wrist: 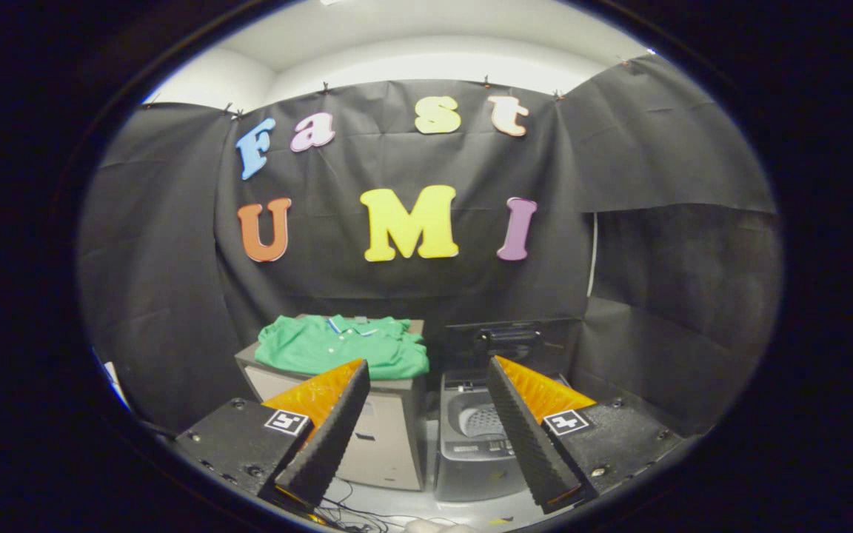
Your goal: Put the clothes into the washing machine and then close the washing machine lid.
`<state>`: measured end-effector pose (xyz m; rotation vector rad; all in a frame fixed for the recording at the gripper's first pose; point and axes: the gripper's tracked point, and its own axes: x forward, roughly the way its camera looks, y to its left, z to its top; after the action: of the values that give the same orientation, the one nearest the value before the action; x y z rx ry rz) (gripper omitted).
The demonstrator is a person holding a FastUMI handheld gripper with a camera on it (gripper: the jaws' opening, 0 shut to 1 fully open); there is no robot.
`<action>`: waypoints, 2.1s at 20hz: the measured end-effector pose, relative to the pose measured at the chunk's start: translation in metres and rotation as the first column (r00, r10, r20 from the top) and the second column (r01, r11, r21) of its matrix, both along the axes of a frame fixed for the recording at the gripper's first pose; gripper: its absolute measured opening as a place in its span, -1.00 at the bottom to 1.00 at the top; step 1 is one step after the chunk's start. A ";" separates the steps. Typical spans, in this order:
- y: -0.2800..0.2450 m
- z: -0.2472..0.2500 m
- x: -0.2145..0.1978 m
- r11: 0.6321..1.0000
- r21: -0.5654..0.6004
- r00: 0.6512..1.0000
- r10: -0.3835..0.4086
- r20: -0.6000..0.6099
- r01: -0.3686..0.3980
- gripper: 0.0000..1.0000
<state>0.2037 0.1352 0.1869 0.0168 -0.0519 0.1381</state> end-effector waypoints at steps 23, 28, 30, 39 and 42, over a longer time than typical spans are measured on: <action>0.194 -0.044 0.261 0.994 0.001 0.860 0.097 -0.501 -0.111 0.99; 0.205 -0.074 0.271 0.996 -0.024 0.821 0.058 -0.568 -0.086 0.99; 0.206 -0.077 0.273 0.997 -0.030 0.823 0.042 -0.566 -0.071 0.99; 0.206 -0.080 0.275 0.994 -0.099 0.797 -0.021 -0.604 -0.049 0.98; 0.205 -0.079 0.275 0.990 -0.120 0.786 -0.018 -0.618 -0.071 0.93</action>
<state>0.4788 0.3398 0.1075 -0.0761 0.6240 0.1589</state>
